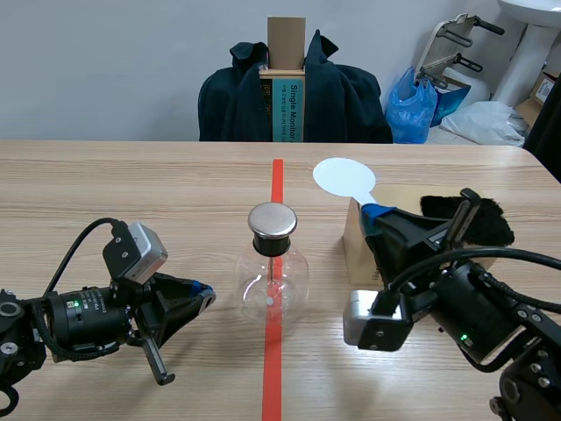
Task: Do the electroscope experiment.
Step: 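Move the plate toward and away from the electroscope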
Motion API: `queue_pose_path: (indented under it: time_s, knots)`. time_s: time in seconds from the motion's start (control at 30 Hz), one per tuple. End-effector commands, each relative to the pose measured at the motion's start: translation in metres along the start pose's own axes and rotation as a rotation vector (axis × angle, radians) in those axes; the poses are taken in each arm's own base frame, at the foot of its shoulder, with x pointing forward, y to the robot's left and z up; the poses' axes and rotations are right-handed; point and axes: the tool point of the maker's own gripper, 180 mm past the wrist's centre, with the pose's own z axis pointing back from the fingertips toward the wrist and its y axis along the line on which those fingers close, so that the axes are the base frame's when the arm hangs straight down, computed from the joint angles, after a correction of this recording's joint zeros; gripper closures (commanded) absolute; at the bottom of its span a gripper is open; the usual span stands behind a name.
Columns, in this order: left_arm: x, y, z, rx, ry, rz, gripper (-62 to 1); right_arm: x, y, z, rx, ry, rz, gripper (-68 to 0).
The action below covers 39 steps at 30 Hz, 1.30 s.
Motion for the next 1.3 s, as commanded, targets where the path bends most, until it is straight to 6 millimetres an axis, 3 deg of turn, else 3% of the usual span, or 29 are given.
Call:
queue_pose_path:
  time_s: [0.0,0.6,1.27]
  knots:
    - [0.014,0.002,-0.003,0.007,-0.049,-0.002,-1.7,-0.001,-0.012,-0.004,-0.038,-0.024,0.023,-0.7]
    - [0.014,0.002,-0.003,0.007,-0.049,-0.002,-1.7,0.052,-0.011,0.005,-0.039,-0.323,0.034,-0.7]
    - [0.014,0.002,-0.003,0.007,-0.049,-0.003,-1.7,0.058,-0.011,0.007,-0.038,-0.359,0.035,-0.7]
